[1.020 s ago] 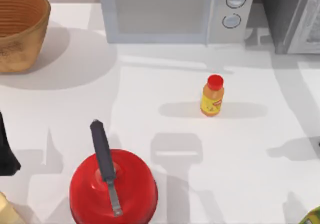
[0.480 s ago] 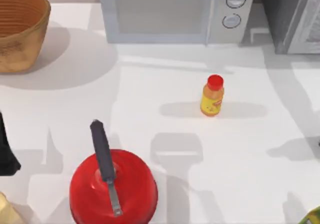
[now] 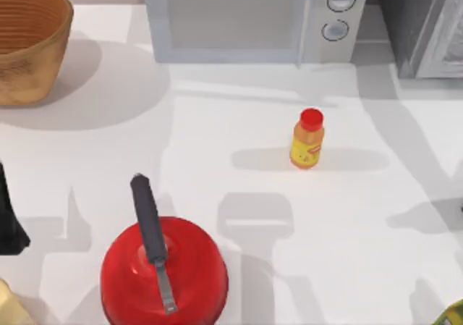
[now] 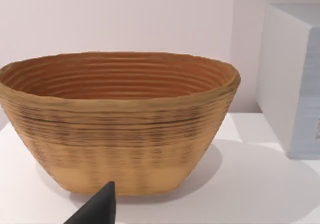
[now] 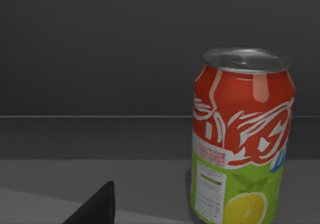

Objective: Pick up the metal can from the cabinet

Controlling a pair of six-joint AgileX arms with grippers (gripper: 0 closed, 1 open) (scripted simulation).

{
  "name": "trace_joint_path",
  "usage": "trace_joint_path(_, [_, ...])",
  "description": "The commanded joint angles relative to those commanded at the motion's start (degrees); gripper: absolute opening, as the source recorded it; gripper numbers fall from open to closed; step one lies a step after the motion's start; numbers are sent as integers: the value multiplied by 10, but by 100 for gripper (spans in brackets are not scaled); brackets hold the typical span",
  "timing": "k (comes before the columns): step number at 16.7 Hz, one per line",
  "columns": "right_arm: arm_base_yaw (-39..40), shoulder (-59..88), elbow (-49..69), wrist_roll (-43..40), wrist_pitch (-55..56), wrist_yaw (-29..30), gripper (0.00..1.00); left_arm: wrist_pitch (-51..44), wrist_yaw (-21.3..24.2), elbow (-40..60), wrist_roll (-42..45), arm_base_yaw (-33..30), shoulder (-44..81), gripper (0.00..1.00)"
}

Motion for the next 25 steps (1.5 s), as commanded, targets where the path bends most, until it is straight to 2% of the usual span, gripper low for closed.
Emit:
trace_joint_path(3, [-5,8,10,0,-1,-5,100,0,0,0,0,0,0,100])
trace_joint_path(10, [-36,117,115,0,2,-34,100,0,0,0,0,0,0,100])
trace_joint_path(14, [-38,122,120,0,3,-36,100,0,0,0,0,0,0,100])
trace_joint_path(25, [-38,122,120,0,3,-36,17,0,0,0,0,0,0,100])
